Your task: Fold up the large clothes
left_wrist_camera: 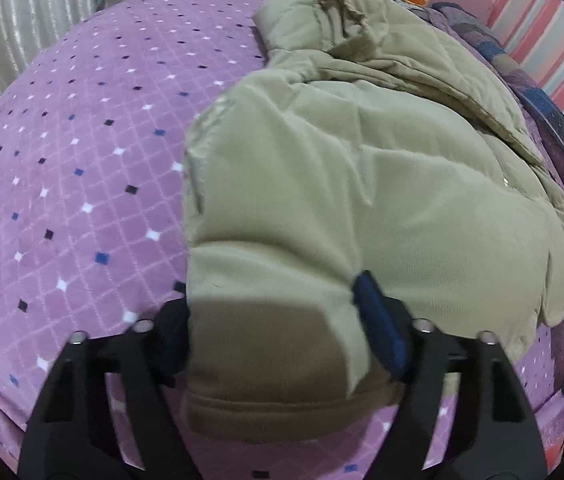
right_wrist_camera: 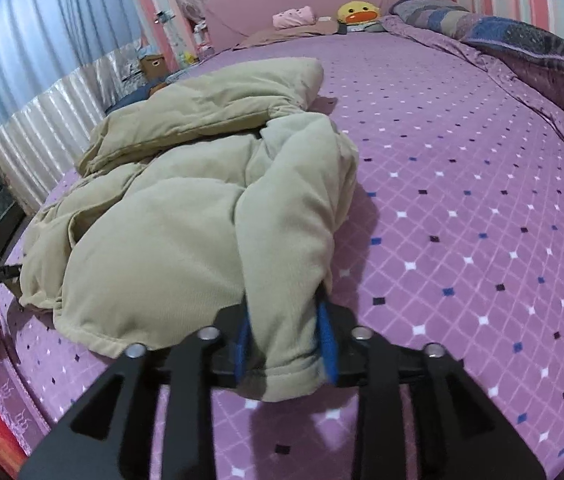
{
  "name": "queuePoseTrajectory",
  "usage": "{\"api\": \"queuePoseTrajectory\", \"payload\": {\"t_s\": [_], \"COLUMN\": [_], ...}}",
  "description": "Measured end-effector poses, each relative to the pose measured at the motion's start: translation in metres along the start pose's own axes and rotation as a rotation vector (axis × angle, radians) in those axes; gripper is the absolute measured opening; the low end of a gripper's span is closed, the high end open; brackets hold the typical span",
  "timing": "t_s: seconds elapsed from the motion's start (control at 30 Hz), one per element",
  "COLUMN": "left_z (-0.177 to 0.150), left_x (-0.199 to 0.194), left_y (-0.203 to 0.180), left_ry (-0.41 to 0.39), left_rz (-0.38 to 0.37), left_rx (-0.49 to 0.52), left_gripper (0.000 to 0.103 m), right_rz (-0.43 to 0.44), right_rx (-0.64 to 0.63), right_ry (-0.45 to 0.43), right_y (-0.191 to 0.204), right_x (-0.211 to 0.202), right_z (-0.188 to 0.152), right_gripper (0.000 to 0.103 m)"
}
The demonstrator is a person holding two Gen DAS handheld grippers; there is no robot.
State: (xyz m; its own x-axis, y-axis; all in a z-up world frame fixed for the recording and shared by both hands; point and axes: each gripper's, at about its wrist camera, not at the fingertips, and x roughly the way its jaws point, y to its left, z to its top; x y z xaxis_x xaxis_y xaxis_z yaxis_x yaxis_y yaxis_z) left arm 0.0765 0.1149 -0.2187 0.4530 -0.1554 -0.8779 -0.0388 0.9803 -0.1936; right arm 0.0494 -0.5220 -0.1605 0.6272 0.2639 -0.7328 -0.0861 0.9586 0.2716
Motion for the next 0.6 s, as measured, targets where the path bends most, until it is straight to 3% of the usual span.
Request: {"api": "queuePoseTrajectory", "payload": {"t_s": [0.07,0.23,0.33,0.4,0.43,0.5,0.53,0.6], "left_z": [-0.001,-0.01,-0.012,-0.011,-0.011,-0.011,-0.012,-0.011], "left_x": [-0.004,-0.016,-0.015,-0.007,-0.004,-0.004,-0.006,-0.008], "left_y": [-0.004,-0.001,0.001,0.0,-0.003,-0.014,-0.018,-0.02], "left_ry": [0.002,0.015,0.02,0.042,0.049,0.04,0.035,0.036], "left_rz": [0.01,0.002,0.008,-0.009,-0.019,-0.006,-0.005,-0.015], "left_rx": [0.02,0.023,0.022,0.015,0.02,0.06,0.079,0.089], "left_gripper": [0.066,0.07,0.075,0.072,0.062,0.052,0.043,0.035], "right_rz": [0.015,0.051,0.053,0.062,0.064,0.035,0.015,-0.001], "right_rx": [0.024,0.059,0.065,0.077,0.081,0.06,0.043,0.04], "right_ry": [0.0,0.018,0.032,0.041,0.048,0.062,0.065,0.064], "right_y": [-0.005,-0.014,-0.016,-0.016,-0.014,-0.005,0.0,0.004], "right_x": [-0.005,-0.013,-0.012,-0.008,-0.005,0.0,0.001,0.001], "right_z": [-0.003,-0.012,-0.015,-0.015,-0.014,-0.015,-0.015,-0.014], "right_gripper": [0.048,0.061,0.062,0.064,0.064,0.061,0.055,0.033]}}
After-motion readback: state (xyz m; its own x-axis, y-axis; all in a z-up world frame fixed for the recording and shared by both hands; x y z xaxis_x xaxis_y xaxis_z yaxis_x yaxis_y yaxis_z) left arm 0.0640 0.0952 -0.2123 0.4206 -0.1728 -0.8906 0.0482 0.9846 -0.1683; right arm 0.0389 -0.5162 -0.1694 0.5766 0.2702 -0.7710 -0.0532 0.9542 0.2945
